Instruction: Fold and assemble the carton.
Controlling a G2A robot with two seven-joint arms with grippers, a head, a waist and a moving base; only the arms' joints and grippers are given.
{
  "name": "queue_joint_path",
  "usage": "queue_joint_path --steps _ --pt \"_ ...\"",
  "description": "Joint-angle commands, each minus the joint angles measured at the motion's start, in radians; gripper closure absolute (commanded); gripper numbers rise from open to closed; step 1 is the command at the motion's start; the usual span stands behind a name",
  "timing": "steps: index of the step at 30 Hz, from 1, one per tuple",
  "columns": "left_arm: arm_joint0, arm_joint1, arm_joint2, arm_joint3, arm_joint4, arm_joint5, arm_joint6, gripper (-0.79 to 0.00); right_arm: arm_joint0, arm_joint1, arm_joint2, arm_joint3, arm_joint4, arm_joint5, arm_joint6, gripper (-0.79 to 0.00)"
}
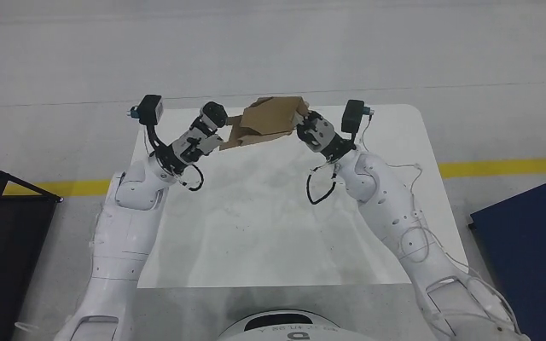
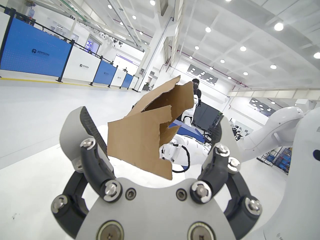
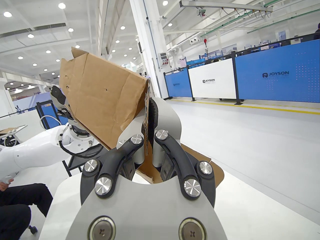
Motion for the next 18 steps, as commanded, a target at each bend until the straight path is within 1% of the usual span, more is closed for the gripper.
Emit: queue_joint_path --steps 1,6,7,10,12,15,17,18 --pt "-0.002 0.002 0.003 0.007 0.038 0.0 0.015 -0.785 -0.002 0.0 0.002 -0.001 -0.014 0.009 -0.004 0.0" --pt "-0.009 0.008 0.012 0.034 0.118 0.0 0.076 -0.782 -0.006 -0.001 0.004 -0.006 -0.046 0.017 -0.017 0.0" --pt "-0.01 0.009 0.015 0.042 0.128 0.0 0.088 -0.686 -0.006 -0.002 0.005 -0.007 -0.051 0.017 -0.022 0.0" --pt "-0.016 0.013 0.029 0.056 0.154 0.0 0.111 -0.536 -0.007 -0.002 0.009 -0.009 -0.059 0.014 -0.033 0.0" --pt "-0.019 0.017 0.038 0.062 0.164 0.0 0.122 -0.391 -0.008 -0.002 0.012 -0.011 -0.067 0.014 -0.034 0.0" --pt "-0.025 0.023 0.049 0.072 0.181 0.0 0.132 -0.329 -0.009 -0.001 0.015 -0.013 -0.078 0.006 -0.031 0.0" --pt "-0.029 0.027 0.057 0.077 0.196 0.0 0.14 -0.268 -0.01 -0.001 0.017 -0.015 -0.085 0.008 -0.03 0.0" --pt "-0.031 0.029 0.06 0.08 0.206 0.0 0.145 -0.145 -0.011 -0.001 0.019 -0.017 -0.092 0.011 -0.029 0.0"
